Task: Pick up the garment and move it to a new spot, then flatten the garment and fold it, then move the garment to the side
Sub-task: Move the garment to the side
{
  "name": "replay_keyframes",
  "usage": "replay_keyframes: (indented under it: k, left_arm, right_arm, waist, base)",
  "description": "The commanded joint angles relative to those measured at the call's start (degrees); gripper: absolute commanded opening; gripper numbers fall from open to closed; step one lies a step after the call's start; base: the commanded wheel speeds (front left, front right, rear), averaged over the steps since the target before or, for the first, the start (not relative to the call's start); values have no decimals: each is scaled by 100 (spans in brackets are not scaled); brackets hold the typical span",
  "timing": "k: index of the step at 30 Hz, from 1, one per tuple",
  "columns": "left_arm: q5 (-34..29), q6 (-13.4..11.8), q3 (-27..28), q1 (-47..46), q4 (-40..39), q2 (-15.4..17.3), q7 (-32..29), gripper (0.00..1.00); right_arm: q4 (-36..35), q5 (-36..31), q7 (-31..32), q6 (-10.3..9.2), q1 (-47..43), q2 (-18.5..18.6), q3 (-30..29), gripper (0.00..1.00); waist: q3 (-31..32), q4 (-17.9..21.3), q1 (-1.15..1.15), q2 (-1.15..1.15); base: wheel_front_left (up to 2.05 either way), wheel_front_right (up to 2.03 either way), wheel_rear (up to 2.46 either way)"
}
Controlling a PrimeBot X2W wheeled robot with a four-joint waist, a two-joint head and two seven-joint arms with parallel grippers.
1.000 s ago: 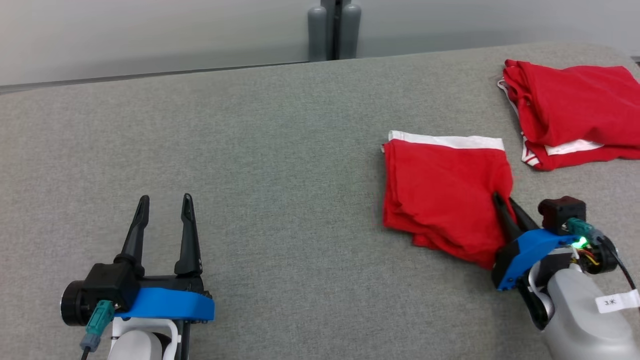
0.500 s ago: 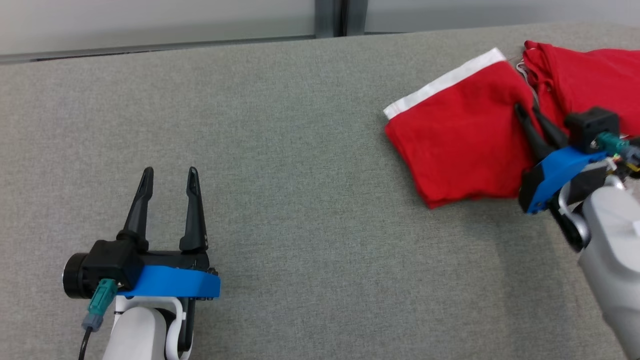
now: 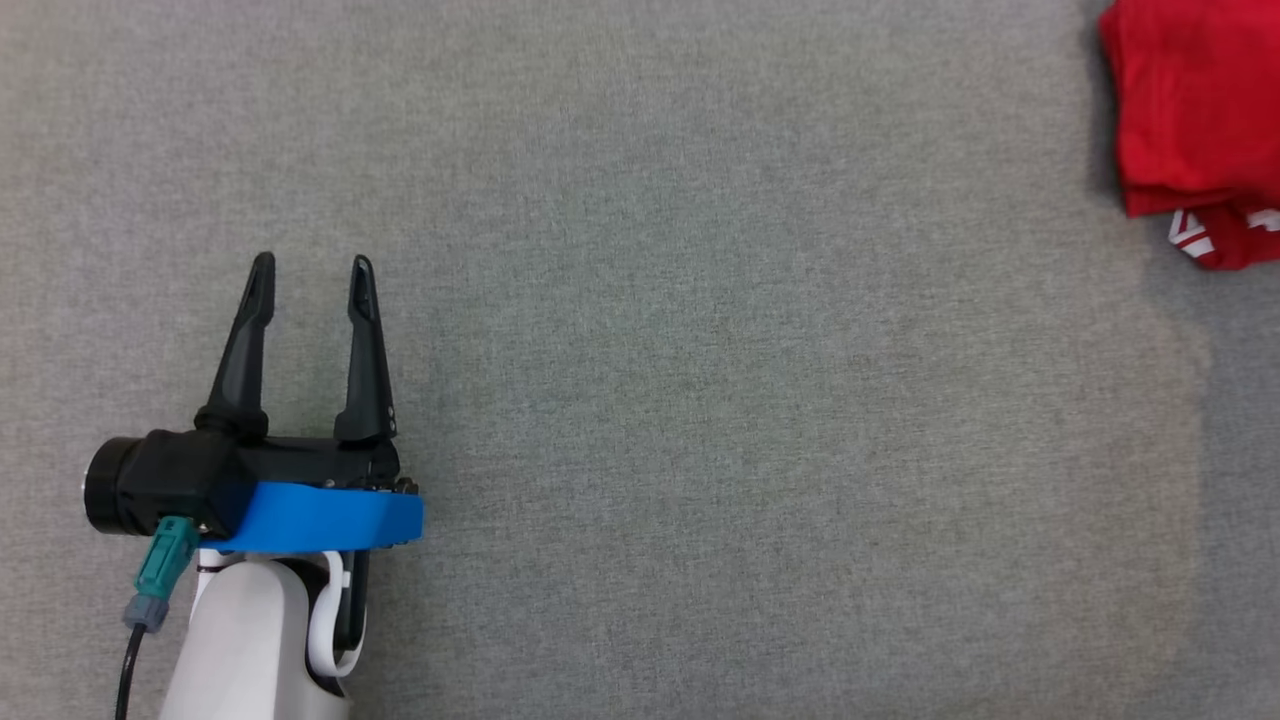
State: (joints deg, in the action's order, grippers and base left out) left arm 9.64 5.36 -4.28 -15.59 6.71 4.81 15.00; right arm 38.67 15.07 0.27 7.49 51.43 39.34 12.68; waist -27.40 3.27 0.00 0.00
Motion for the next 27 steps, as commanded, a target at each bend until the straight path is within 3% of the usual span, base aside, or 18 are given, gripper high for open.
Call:
replay_keyframes:
  k: [1, 7, 16, 17, 18, 19, 20, 27]
  left_arm:
    - [-29, 2, 25, -105, -61, 26, 23, 100]
    - [-65, 9, -7, -206, -155, 71, 22, 100]
    - [-60, 10, -73, -328, -145, 62, 23, 100]
    - [-50, 10, -65, -337, -142, 65, 23, 100]
    - [-44, 8, -54, -341, -140, 69, 23, 100]
    - [-40, 5, -49, -342, -137, 70, 23, 100]
    - [-38, 1, -45, -345, -134, 70, 23, 100]
    - [-2, -26, 13, -270, -68, 31, 23, 100]
  right_arm:
    - [-30, 36, 64, 1, 62, 83, -67, 0]
    - [33, -32, 349, 0, 214, 553, -244, 0]
    - [361, -316, 586, 0, 578, 666, -393, 0]
    - [388, -358, 613, 0, 609, 662, -397, 8]
    - [425, -394, 656, 0, 639, 645, -415, 36]
    - [443, -440, 687, 0, 666, 624, -422, 55]
    - [456, -468, 692, 0, 717, 598, -458, 100]
    - [527, -851, 358, 0, 677, 363, -751, 100]
  waist:
    - [-84, -19, 0, 0]
    - [-280, -13, 0, 0]
    - [-437, -70, 0, 0]
    - [-448, -76, 0, 0]
    - [-456, -79, 0, 0]
    - [-461, -82, 0, 0]
    - [-467, -83, 0, 0]
    - [-229, -119, 0, 0]
  base:
    - [0, 0, 0]
    - [0, 0, 0]
    - [0, 0, 0]
    - [0, 0, 0]
    - [0, 0, 0]
    - [0, 0, 0]
    - [0, 0, 0]
    - [0, 0, 0]
